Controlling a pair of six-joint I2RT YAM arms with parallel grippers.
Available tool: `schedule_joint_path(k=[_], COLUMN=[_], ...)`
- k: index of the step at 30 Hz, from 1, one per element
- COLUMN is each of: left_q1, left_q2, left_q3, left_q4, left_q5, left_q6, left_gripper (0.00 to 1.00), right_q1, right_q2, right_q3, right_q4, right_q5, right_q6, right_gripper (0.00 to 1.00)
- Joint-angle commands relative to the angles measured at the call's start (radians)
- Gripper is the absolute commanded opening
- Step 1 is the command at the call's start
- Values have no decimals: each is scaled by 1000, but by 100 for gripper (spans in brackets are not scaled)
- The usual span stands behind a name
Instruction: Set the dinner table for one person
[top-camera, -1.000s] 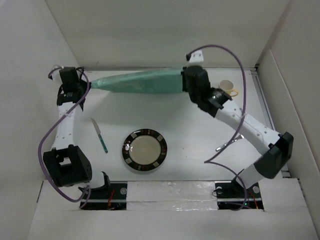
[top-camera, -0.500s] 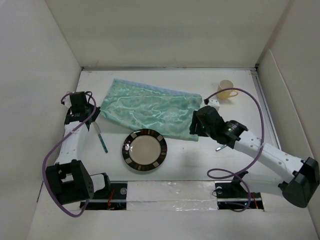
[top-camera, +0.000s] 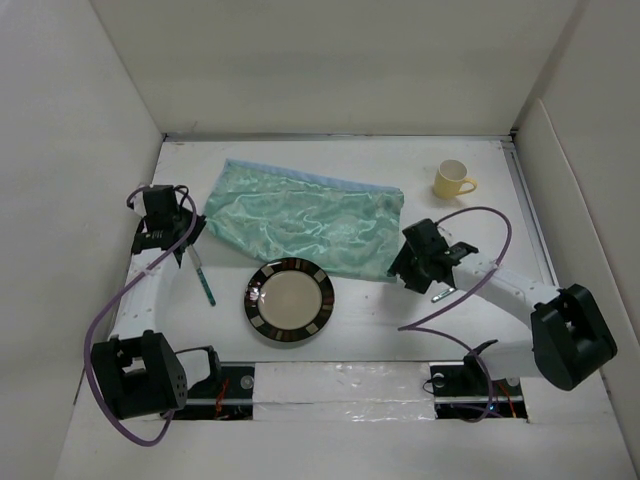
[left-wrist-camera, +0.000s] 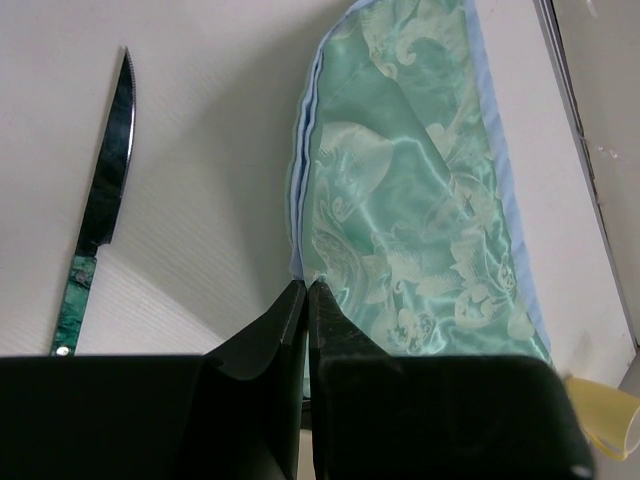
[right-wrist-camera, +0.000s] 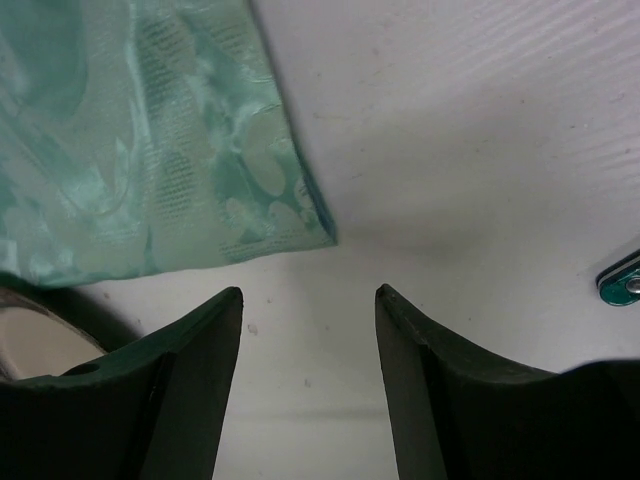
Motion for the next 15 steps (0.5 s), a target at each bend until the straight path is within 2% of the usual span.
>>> schedule_joint_path(k=[1, 10, 12, 15], left_q1=[-9, -9, -9, -9], left_q2=[-27, -18, -18, -18], left_q3=[-5, 3, 9, 12], left_q4=[18, 19, 13, 12], left_q5=[10, 12, 6, 1], left_q6=[8, 11, 16, 16], left_gripper=[0, 0, 0, 0], right_q1=[-35, -66, -66, -84], right_q2=[11, 89, 125, 133], right_q3=[-44, -89, -87, -98], right_q4=[105, 182, 191, 205], right_q5=[-90, -91, -66, -73], right_q6=[61, 106, 118, 121], right_gripper=[60, 57, 51, 49])
